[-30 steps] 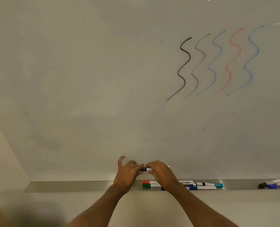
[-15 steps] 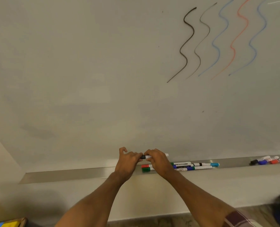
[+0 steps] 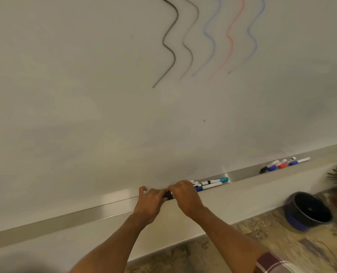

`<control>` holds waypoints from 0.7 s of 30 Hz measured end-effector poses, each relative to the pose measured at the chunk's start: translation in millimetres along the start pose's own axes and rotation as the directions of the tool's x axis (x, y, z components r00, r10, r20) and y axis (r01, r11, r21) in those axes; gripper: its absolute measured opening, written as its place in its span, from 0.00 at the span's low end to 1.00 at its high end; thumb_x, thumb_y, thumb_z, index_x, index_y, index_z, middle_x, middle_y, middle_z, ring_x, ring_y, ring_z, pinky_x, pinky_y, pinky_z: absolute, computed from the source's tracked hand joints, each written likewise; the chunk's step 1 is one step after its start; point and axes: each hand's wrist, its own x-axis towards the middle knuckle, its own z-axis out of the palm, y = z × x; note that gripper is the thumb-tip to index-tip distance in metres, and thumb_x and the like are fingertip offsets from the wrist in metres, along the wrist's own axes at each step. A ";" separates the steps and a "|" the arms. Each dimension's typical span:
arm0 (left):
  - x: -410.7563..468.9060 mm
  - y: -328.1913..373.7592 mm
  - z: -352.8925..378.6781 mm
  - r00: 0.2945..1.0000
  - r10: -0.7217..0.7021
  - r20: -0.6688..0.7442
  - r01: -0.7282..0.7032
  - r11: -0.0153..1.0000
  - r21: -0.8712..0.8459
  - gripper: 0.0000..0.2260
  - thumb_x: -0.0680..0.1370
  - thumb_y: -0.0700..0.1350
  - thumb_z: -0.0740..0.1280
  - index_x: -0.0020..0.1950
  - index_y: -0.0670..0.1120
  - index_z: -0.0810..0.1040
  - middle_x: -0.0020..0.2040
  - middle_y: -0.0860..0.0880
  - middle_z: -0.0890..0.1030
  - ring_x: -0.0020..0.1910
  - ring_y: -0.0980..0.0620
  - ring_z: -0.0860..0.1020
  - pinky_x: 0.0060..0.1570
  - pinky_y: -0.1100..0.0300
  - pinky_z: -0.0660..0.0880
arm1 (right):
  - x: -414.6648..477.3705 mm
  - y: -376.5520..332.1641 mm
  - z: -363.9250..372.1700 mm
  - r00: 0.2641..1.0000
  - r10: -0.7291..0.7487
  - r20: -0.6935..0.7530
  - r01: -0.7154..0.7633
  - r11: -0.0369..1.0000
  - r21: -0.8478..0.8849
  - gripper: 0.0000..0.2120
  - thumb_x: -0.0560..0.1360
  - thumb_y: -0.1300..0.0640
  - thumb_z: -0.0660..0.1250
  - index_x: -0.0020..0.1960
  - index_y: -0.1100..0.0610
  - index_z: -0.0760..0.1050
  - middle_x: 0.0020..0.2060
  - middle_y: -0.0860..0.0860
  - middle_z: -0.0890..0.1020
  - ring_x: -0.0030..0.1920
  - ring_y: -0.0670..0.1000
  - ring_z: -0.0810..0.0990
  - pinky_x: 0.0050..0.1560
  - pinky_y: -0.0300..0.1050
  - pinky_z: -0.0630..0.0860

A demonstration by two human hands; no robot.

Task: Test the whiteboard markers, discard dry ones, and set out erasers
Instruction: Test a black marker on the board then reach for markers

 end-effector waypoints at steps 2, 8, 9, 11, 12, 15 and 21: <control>15.6 23.4 5.3 0.999 0.025 0.034 -0.024 0.999 -0.023 0.15 0.85 0.52 0.50 0.70 0.57 0.68 0.64 0.53 0.77 0.63 0.52 0.72 0.64 0.49 0.53 | -11.4 24.2 -2.7 0.999 0.048 -0.010 -0.048 0.999 -0.015 0.10 0.62 0.57 0.79 0.40 0.49 0.80 0.34 0.45 0.82 0.37 0.48 0.80 0.42 0.41 0.76; 84.1 105.0 28.9 0.993 0.091 0.075 -0.089 0.996 -0.019 0.14 0.85 0.51 0.50 0.68 0.54 0.69 0.64 0.52 0.77 0.62 0.49 0.72 0.61 0.50 0.57 | -40.1 117.8 -20.5 0.987 0.157 -0.043 -0.159 0.986 -0.047 0.11 0.61 0.59 0.79 0.41 0.52 0.82 0.37 0.48 0.83 0.40 0.50 0.81 0.52 0.49 0.77; 97.8 118.6 33.3 0.992 0.097 0.075 -0.096 0.995 -0.023 0.14 0.85 0.51 0.50 0.67 0.54 0.69 0.64 0.51 0.77 0.62 0.49 0.73 0.61 0.50 0.57 | -42.4 135.0 -23.7 0.983 0.175 -0.051 -0.177 0.983 -0.040 0.10 0.62 0.59 0.78 0.41 0.51 0.81 0.38 0.48 0.83 0.42 0.50 0.80 0.54 0.48 0.76; 124.6 144.9 41.0 0.992 0.102 0.074 -0.100 0.995 -0.025 0.14 0.85 0.50 0.50 0.67 0.53 0.69 0.64 0.50 0.77 0.61 0.48 0.73 0.59 0.49 0.58 | -45.2 168.6 -28.7 0.974 0.216 -0.064 -0.219 0.975 -0.031 0.08 0.66 0.59 0.75 0.43 0.51 0.81 0.39 0.47 0.83 0.44 0.50 0.80 0.54 0.47 0.75; 137.8 158.1 44.9 0.992 0.103 0.073 -0.102 0.995 -0.020 0.14 0.85 0.49 0.51 0.67 0.52 0.69 0.64 0.50 0.77 0.61 0.48 0.73 0.58 0.49 0.58 | -46.4 185.5 -30.7 0.969 0.240 -0.058 -0.241 0.970 -0.022 0.07 0.67 0.59 0.73 0.44 0.52 0.81 0.40 0.48 0.83 0.46 0.51 0.80 0.55 0.48 0.74; 174.0 194.6 58.5 0.991 0.101 0.093 -0.103 0.995 0.018 0.13 0.83 0.43 0.54 0.67 0.51 0.69 0.62 0.49 0.77 0.58 0.47 0.74 0.55 0.50 0.59 | -50.5 233.1 -36.5 0.945 0.326 -0.013 -0.325 0.945 0.027 0.09 0.71 0.61 0.70 0.50 0.55 0.82 0.48 0.53 0.83 0.53 0.55 0.80 0.57 0.50 0.73; 243.1 253.4 84.1 0.988 0.102 0.113 -0.107 0.994 0.032 0.14 0.83 0.42 0.55 0.67 0.49 0.70 0.60 0.49 0.78 0.56 0.47 0.75 0.56 0.51 0.60 | -56.1 326.2 -41.8 0.926 0.373 0.050 -0.376 0.925 0.051 0.14 0.78 0.59 0.62 0.63 0.56 0.75 0.62 0.53 0.76 0.64 0.52 0.72 0.62 0.43 0.69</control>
